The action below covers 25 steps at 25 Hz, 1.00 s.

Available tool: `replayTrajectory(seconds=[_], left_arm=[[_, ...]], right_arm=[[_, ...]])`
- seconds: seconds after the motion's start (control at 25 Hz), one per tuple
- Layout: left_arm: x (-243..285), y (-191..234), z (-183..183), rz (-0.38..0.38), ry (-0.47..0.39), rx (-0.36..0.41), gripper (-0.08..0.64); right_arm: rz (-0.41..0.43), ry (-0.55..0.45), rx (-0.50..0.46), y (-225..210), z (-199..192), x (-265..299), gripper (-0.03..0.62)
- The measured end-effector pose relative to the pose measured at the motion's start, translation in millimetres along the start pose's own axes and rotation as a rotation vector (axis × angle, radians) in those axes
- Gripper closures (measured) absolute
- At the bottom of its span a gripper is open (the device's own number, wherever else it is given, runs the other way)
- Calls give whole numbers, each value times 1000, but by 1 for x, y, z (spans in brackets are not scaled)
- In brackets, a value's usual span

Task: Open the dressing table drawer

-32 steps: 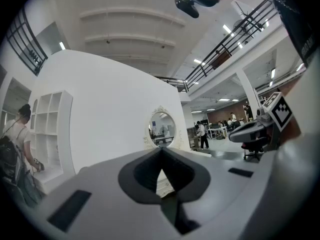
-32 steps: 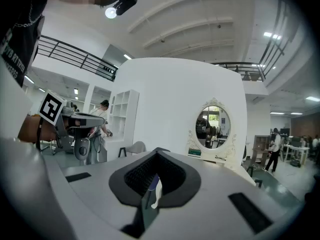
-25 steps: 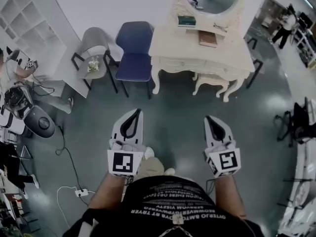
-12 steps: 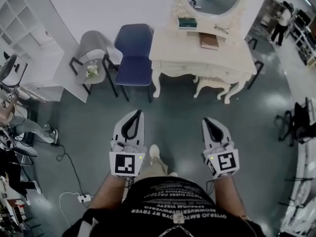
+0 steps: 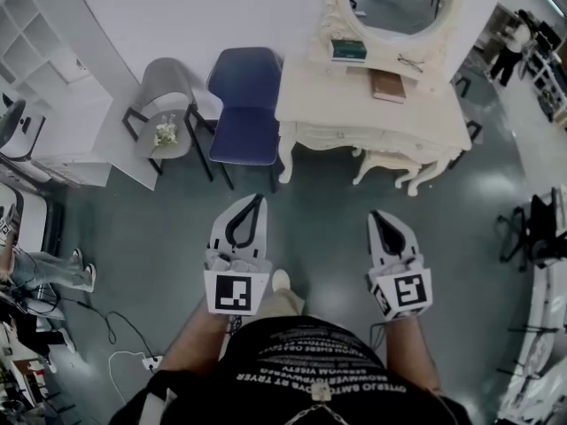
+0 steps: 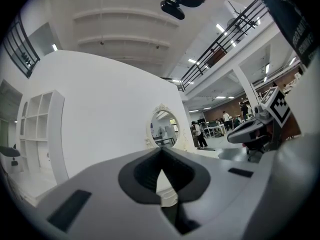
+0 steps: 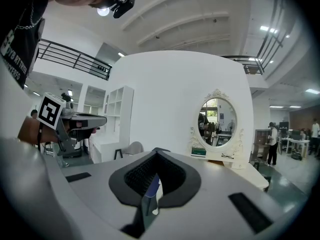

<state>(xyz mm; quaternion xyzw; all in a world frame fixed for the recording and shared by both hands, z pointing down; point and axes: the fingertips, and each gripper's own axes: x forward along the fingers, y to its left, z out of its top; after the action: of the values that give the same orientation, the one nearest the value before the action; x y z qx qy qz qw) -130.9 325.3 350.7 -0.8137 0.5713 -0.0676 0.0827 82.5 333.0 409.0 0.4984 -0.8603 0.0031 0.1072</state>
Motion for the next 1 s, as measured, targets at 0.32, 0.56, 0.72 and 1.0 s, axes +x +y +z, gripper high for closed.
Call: replayTrajectory(seconds=[0.32, 0.56, 0.72, 1.0], left_arm=[[31, 17, -14, -57, 16, -29, 557], [42, 35, -18, -81, 11, -15, 557], [49, 52, -22, -89, 17, -21, 557], [56, 75, -24, -104, -4, -61, 557]], right_arm=[[-4, 4, 4, -1, 3, 39, 591], [-10, -1, -3, 4, 12, 60, 591], [-23, -5, -7, 11, 17, 74, 591], [-55, 6, -10, 21, 22, 90, 591]])
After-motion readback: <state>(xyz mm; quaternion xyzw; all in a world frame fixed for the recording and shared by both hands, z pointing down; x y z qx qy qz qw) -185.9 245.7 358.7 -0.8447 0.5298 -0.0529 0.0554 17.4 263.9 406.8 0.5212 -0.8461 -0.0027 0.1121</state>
